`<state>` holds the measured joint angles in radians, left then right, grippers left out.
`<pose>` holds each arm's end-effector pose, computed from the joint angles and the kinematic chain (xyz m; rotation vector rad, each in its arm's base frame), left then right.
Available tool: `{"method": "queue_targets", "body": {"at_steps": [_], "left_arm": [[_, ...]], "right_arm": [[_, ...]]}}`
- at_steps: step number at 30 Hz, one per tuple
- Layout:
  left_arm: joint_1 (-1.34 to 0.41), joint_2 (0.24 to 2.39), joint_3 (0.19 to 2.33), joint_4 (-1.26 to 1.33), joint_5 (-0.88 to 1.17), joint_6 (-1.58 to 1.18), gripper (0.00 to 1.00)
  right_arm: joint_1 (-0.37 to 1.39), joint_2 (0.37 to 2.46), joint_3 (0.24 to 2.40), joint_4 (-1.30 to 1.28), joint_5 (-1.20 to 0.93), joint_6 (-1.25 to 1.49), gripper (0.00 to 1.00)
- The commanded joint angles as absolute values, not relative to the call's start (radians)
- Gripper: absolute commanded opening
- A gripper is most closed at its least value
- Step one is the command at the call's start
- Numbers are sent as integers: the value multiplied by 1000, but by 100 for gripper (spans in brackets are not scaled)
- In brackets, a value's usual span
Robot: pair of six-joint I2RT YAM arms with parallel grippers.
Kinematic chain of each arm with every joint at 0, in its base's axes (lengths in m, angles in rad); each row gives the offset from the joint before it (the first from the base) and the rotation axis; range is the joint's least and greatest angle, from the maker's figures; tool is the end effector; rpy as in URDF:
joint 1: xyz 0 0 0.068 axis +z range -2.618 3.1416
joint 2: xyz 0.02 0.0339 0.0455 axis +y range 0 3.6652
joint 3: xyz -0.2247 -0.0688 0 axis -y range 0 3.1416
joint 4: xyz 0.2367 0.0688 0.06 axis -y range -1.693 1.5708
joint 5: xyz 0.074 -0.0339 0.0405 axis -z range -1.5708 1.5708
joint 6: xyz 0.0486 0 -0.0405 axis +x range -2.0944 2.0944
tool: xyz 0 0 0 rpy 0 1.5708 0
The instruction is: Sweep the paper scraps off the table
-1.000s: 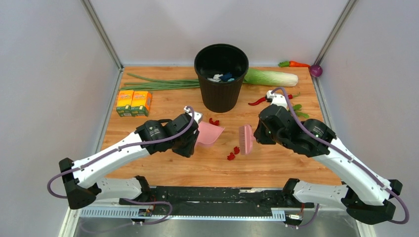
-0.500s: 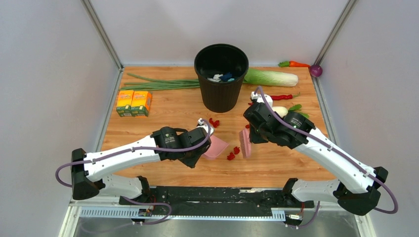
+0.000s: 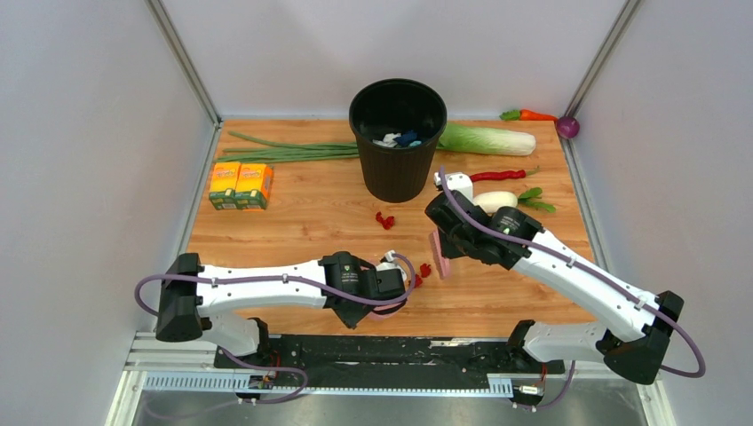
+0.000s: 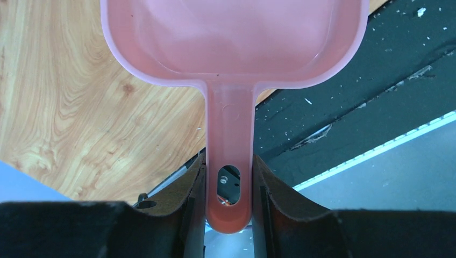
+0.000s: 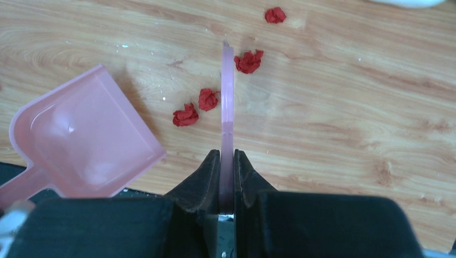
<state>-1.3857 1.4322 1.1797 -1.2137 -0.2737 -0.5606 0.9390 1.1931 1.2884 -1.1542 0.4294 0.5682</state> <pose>0.0581 -0.2391 0.2149 1.1260 2.6241 0.0977 0.1492 0.1696 0.3016 -0.3184 2.4662 0.0498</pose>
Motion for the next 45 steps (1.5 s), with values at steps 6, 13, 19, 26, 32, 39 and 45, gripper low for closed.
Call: {"method": "queue_targets", "body": {"at_steps": [6, 13, 19, 26, 32, 39, 45], "left_arm": [[-1410, 1465, 1213, -1183, -209, -497, 0], [-1411, 1486, 1189, -1135, -178, -480, 0], [-1411, 1514, 1174, -1114, -175, -468, 0], [-1411, 1520, 1129, -1077, -161, -471, 0], [-1411, 1511, 1100, -1045, -163, -485, 0], [-1411, 1511, 1077, -1016, -161, -492, 0], [-1411, 1511, 1077, -994, -158, -497, 0]], "right_arm": [[936, 1143, 1189, -902, 506, 413, 0], [936, 1175, 1137, -810, 488, 354, 0], [936, 1190, 1094, -747, 420, 341, 0], [937, 1190, 1072, -736, 351, 344, 0], [936, 1166, 1058, -738, 287, 379, 0], [936, 1131, 1068, -739, 200, 486, 0], [936, 1103, 1095, -741, 137, 552, 0]]}}
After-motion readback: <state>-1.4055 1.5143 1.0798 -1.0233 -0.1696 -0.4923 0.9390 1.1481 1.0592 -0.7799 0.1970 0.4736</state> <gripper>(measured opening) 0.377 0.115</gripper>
